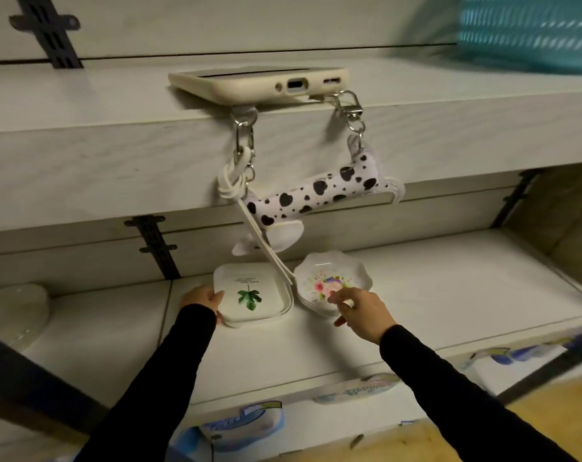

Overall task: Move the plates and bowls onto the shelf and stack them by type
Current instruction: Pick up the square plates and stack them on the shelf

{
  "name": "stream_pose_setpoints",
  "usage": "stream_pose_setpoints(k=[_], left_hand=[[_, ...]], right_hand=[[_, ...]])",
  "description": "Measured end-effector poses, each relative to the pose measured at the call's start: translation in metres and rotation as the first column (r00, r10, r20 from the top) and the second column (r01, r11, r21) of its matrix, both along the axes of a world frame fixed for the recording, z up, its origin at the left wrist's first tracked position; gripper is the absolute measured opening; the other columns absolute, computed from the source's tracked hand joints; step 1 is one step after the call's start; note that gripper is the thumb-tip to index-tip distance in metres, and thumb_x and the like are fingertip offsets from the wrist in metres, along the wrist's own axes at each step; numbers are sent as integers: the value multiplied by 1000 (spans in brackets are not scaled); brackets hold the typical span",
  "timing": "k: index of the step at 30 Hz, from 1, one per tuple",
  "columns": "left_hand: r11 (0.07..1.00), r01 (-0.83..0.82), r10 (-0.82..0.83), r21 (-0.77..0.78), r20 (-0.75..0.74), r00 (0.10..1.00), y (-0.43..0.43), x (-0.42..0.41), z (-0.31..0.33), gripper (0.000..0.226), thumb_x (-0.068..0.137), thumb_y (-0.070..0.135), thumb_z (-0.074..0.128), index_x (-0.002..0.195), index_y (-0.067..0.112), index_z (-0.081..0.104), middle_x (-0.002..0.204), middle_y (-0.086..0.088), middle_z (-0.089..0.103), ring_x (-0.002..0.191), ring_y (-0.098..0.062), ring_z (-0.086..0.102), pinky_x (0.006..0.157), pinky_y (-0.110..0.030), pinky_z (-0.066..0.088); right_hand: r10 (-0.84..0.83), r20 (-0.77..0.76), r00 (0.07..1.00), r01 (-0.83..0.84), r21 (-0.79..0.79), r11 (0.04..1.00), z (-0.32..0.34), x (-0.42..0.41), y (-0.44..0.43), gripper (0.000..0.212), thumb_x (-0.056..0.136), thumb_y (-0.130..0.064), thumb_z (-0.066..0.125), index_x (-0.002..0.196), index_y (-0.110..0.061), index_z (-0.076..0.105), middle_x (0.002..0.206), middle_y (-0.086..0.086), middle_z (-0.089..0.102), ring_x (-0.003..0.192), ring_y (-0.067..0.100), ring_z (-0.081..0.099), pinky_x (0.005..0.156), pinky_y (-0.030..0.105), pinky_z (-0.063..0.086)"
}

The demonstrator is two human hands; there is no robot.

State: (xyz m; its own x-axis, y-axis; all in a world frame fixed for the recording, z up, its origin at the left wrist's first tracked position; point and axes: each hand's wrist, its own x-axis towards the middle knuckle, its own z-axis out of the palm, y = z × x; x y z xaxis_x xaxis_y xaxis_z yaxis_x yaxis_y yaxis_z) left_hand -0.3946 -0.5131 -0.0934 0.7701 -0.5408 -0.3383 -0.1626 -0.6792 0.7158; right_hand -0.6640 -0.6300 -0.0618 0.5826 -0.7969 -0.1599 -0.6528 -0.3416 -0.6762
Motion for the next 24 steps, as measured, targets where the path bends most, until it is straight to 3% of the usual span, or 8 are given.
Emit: stream_pose_setpoints(k=[2,5,9,12,17,21,24], left_hand=[[999,32,-34,42,47,998,-3,5,-5,30,89,23,55,98,-5,61,103,-30,67,93,-42,66,85,-50,55],[990,67,-85,124,140,987,2,-10,12,35,91,24,51,116,0,57,120,-22,62,107,-37,61,95,-40,50],[930,175,-285,324,333,899,14,-33,34,38,94,29,44,124,5,50,129,-14,56,116,-29,53,96,-33,42],[877,241,-406,417,372,835,34,-47,49,36,95,33,41,118,9,53,123,-9,58,110,-25,56,91,-32,44],[863,224,-425,452,411,807,79,-76,73,38,93,43,41,119,18,55,118,-1,63,104,-19,59,88,-29,49],[907,178,-343,381,423,839,118,-96,86,36,92,44,43,116,19,55,113,3,62,102,-15,59,88,-27,48],[934,163,-285,318,388,877,153,-104,88,26,92,45,43,102,24,55,97,7,59,94,-13,59,87,-27,50]], right_hand=[[6,-15,1000,-6,-5,1000,-1,-3,-2,23,93,-15,45,92,-30,62,122,-4,64,38,-12,55,73,21,45],[20,-55,998,-21,-20,1000,1,-3,-3,23,93,-16,45,90,-31,62,117,-4,67,43,-13,57,77,24,48],[73,-177,981,-86,-72,994,9,0,-1,21,93,-24,45,94,-28,65,113,0,69,92,19,68,84,30,49],[149,-318,936,-215,-186,959,16,4,2,27,95,-28,42,109,-23,65,120,1,65,106,26,62,84,31,48],[270,-407,872,-412,-317,854,22,19,11,27,93,-27,42,106,-22,65,113,3,66,102,26,61,79,31,48],[386,-431,816,-548,-362,754,24,35,24,27,92,-31,41,106,-25,63,111,-2,67,100,24,63,79,31,47],[481,-438,760,-638,-363,679,26,46,40,28,93,-33,40,109,-26,62,113,-3,66,101,22,63,76,29,48]])
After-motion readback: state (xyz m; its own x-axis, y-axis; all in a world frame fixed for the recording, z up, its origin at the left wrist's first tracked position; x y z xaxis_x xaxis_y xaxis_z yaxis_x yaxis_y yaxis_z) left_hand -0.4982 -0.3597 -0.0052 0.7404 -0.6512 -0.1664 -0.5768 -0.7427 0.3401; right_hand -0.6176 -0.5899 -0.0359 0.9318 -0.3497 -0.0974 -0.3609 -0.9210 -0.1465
